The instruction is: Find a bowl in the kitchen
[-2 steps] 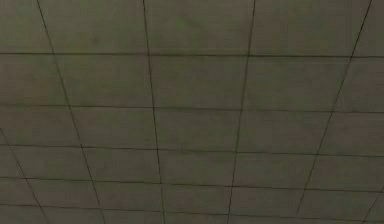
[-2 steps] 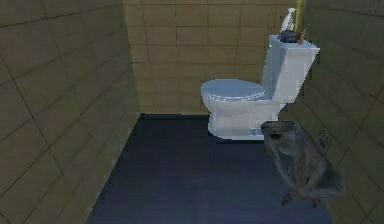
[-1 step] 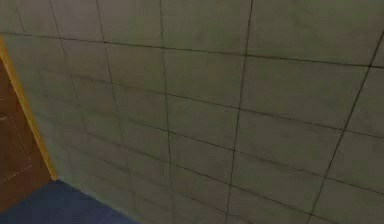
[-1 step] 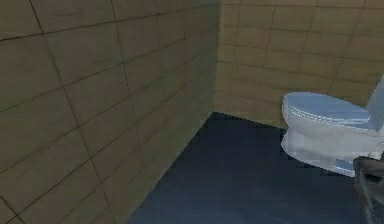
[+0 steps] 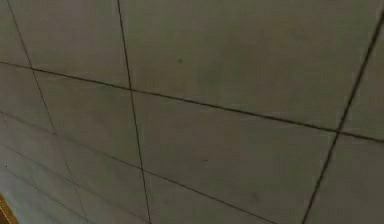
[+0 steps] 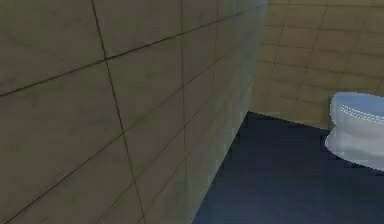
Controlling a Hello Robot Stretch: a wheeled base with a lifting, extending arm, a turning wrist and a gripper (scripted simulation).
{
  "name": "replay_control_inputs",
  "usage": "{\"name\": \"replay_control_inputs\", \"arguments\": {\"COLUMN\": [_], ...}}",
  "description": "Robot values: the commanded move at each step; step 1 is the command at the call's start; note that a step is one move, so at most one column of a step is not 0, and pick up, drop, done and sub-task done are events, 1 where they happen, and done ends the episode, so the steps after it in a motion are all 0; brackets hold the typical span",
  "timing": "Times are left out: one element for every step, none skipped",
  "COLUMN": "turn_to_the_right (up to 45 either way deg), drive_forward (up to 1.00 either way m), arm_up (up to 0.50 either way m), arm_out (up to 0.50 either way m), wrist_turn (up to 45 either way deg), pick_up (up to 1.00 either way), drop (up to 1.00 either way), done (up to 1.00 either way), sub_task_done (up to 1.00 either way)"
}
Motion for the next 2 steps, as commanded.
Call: {"name": "replay_control_inputs", "arguments": {"turn_to_the_right": [-45.0,-12.0], "drive_forward": [0.00,0.00], "arm_up": [0.00,0.00], "arm_out": [0.00,0.00], "wrist_turn": [0.0,0.0], "pick_up": [0.00,0.00], "drop": [0.00,0.00], "done": [0.00,0.00], "sub_task_done": [0.00,0.00]}}
